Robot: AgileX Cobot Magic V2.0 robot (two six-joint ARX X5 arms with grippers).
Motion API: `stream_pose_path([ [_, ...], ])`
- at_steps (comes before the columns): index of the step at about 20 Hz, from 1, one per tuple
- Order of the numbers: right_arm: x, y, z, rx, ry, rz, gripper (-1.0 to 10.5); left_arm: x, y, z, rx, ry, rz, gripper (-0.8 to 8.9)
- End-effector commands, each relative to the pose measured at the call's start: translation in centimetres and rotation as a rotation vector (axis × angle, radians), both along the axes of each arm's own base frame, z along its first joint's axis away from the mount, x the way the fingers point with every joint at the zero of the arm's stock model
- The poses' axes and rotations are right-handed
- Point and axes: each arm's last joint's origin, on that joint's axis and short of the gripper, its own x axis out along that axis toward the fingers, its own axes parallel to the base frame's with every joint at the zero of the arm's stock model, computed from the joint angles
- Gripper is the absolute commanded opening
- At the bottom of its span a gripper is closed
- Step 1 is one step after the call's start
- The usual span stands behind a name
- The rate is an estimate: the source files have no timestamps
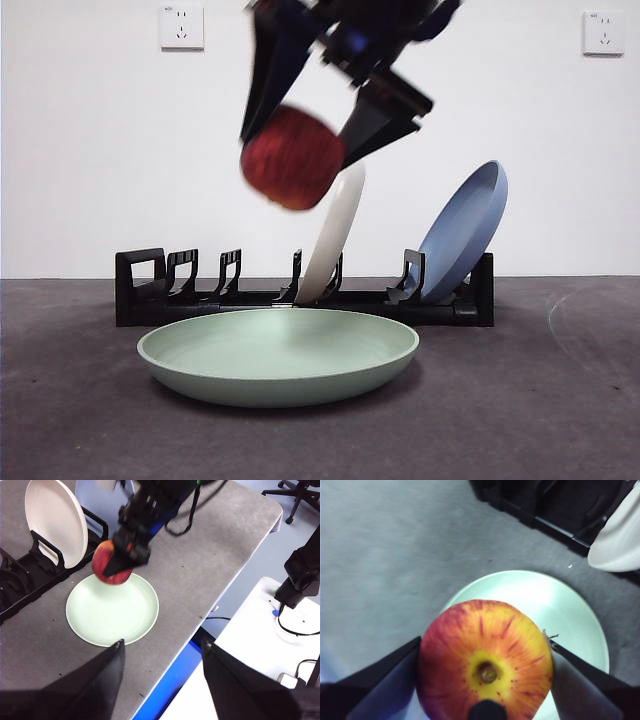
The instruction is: Take the green plate from the plate rack,put the plate on the table,take the apple from the table,put the apple in the plate
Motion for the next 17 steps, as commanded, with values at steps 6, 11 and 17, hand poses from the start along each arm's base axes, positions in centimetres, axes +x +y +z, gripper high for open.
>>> stream_pose_path([
  [6, 1.5, 2.7, -5.6, -0.135, 0.036, -0.096, -0.1, 0.0, 0.0, 0.0, -0.013, 0.003, 0.009, 2.56],
  [11, 1.9, 3.2, -8.2, -0.198, 0.094, -0.094, -0.1, 0.0, 0.0, 0.0, -0.012, 0.003, 0.009, 2.56],
  [17, 1.9, 3.2, -9.0, -0.223, 0.123, -0.09, 2.5, 0.0, 0.0, 0.0, -0.012, 0.004, 0.009, 2.56],
])
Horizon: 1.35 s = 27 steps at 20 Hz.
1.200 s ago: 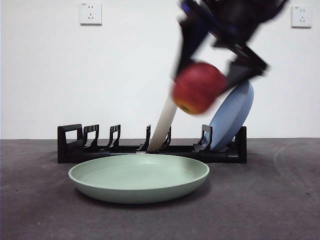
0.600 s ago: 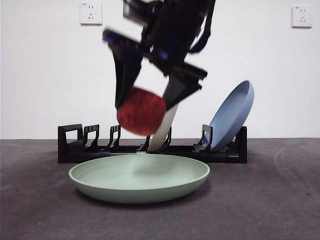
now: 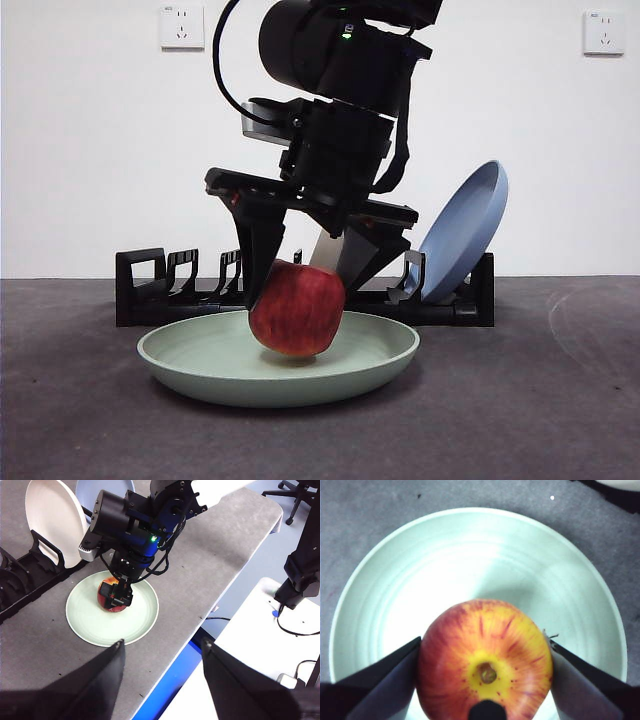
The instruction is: Take the green plate from the plate rack,put the plate on the table,take the apple from the table,put the apple in the plate
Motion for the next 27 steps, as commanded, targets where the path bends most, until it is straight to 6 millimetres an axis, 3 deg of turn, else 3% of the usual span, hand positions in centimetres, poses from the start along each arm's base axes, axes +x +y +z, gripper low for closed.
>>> stream_pose_path([
  [1, 0.0, 0.1, -0.5, -0.002, 0.023, -0.002, 3.7, 0.0, 0.0, 0.0, -0.01, 0.002, 0.008, 2.56],
  [3, -0.1, 0.1, -0.6, -0.008, 0.028, -0.003, 4.4, 0.0, 0.0, 0.0, -0.011, 0.003, 0.008, 2.56],
  [15, -0.1, 0.1, 0.0, -0.015, 0.036, -0.003, 4.5, 0.0, 0.1, -0.2, -0.006, 0.033, 0.021, 2.56],
  [18, 0.2, 0.3, 3.0, -0.053, 0.057, 0.018, 4.5, 0.0, 0.1, -0.2, -0.007, 0.027, 0.027, 2.56],
  [21, 0.0, 0.1, 7.8, -0.115, 0.078, 0.089, 4.5, 0.1, 0.1, -0.1, -0.003, 0.012, 0.051, 2.56],
  [23, -0.5, -0.5, 11.0, -0.149, 0.097, 0.117, 4.5, 0.2, -0.1, -0.1, 0.005, -0.003, 0.075, 2.56],
  [27, -1.8, -1.8, 15.4, -0.156, 0.075, 0.12, 4.5, 0.5, -0.1, -0.1, 0.02, -0.034, 0.124, 2.56],
])
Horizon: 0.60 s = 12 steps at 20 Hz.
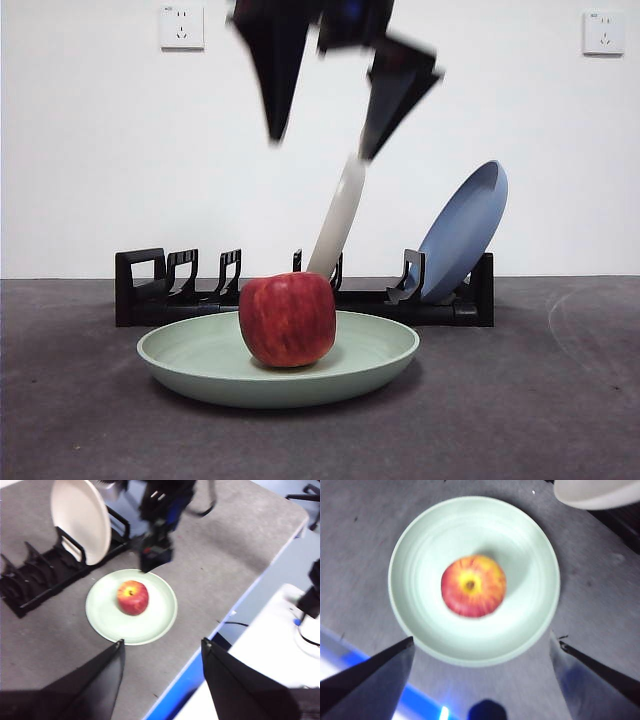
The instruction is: Take the green plate from the plate rack,put the plate on the table,take the apple from the table,put the apple in the plate
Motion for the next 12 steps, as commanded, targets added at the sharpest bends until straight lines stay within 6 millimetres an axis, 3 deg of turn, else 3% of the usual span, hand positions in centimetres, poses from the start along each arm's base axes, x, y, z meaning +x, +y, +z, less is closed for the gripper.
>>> stream_pose_path([
  [1, -1.0, -1.1, 2.8, 0.021, -0.046, 0.016, 4.5, 0.3, -0.3, 0.0, 0.005, -0.016, 0.033, 2.56],
  [7, -5.5, -5.1, 8.8, 0.167, -0.173, -0.003, 4.5, 0.7, -0.9, -0.1, 0.03, -0.026, 0.058, 2.56],
  [12, -10.0, -9.7, 12.8, 0.284, -0.29, -0.002, 4.5, 1.2, -1.7, -0.1, 0.052, -0.029, 0.073, 2.56],
])
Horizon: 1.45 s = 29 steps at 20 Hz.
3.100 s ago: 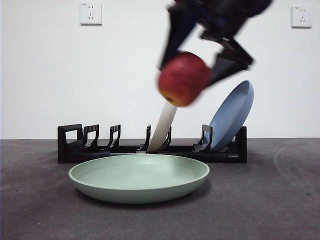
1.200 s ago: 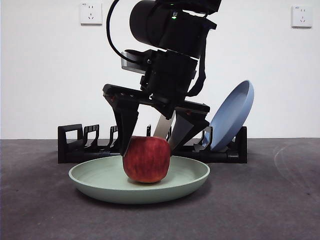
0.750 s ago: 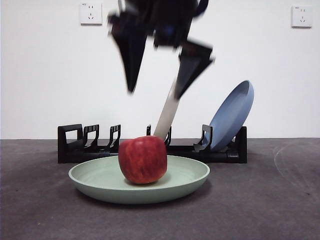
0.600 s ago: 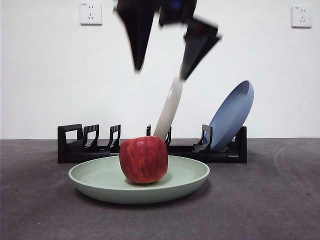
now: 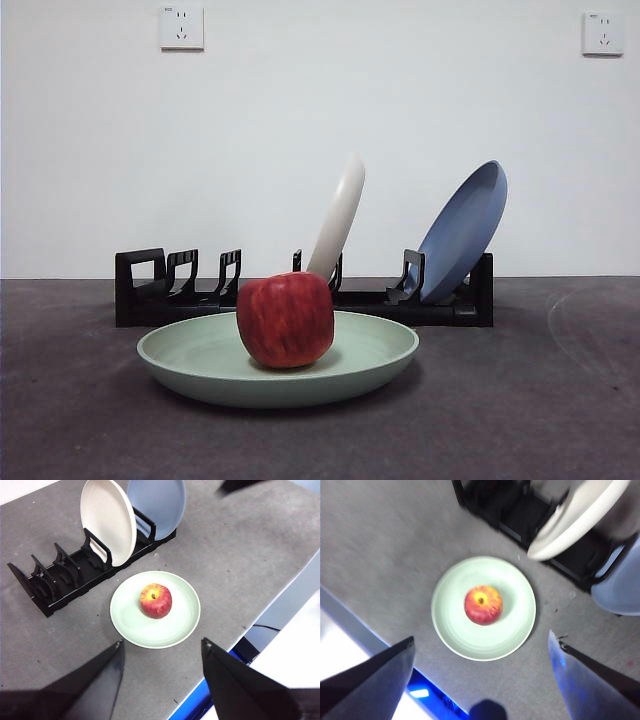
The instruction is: Take the green plate from the plate rack,put the plate on the table,take the apple from the table,put the apple in the plate
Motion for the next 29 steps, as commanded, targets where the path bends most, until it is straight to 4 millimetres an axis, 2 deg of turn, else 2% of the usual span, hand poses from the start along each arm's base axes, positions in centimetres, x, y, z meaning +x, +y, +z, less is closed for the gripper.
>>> stream_pose_path([
  [1, -2.4, -2.4, 1.0, 0.033, -0.02, -0.015, 4.5, 0.3, -0.5, 0.0, -0.003, -0.003, 0.007, 2.56],
  [4, -5.0, -5.3, 1.7, 0.071, -0.072, -0.052, 4.5, 0.7, -1.0, -0.1, 0.015, -0.012, 0.032, 2.56],
  [6, -7.2, -7.7, 1.1, 0.077, -0.102, -0.104, 4.5, 1.0, -1.6, -0.1, 0.029, -0.017, 0.046, 2.55],
  [9, -9.4, -10.3, -1.5, 0.066, -0.088, -0.194, 4.5, 1.3, -2.1, -0.2, 0.024, -0.016, 0.05, 2.55],
  [11, -10.1, -11.2, -3.9, 0.051, -0.07, -0.254, 4.5, 1.7, -2.6, -1.1, 0.042, -0.021, 0.11, 2.54],
  [13, -10.5, -11.7, -6.3, 0.041, -0.047, -0.27, 4.5, 2.1, -3.0, -3.3, 0.081, -0.004, 0.186, 2.52],
  [16, -10.5, -11.7, -9.7, 0.013, -0.008, -0.289, 4.5, 2.4, -3.6, -8.0, 0.104, 0.065, 0.244, 2.52],
  [18, -10.3, -11.4, -11.6, -0.014, 0.015, -0.286, 4.4, 2.4, -4.1, -10.8, 0.08, 0.116, 0.24, 2.52],
  [20, -9.9, -10.9, -13.1, -0.032, 0.043, -0.275, 4.4, 2.2, -4.5, -12.5, 0.039, 0.153, 0.208, 2.51],
  [22, -9.6, -10.6, -14.0, -0.027, 0.046, -0.271, 4.3, 2.0, -4.6, -12.7, 0.012, 0.148, 0.19, 2.51],
  [23, -9.5, -10.5, -14.2, -0.024, 0.047, -0.27, 3.7, 1.9, -4.7, -12.5, -0.002, 0.144, 0.176, 2.38],
  [24, -9.5, -10.4, -14.3, -0.026, 0.049, -0.269, 1.3, 1.7, -4.7, -12.4, -0.005, 0.142, 0.137, 0.51],
  [25, -9.5, -10.4, -14.3, -0.026, 0.045, -0.267, -0.1, 1.6, -4.8, -12.3, -0.011, 0.133, 0.117, 0.05],
  [29, -9.5, -10.4, -14.3, -0.021, 0.048, -0.268, -0.2, 1.3, -4.7, -12.1, -0.031, 0.117, 0.087, -0.09],
])
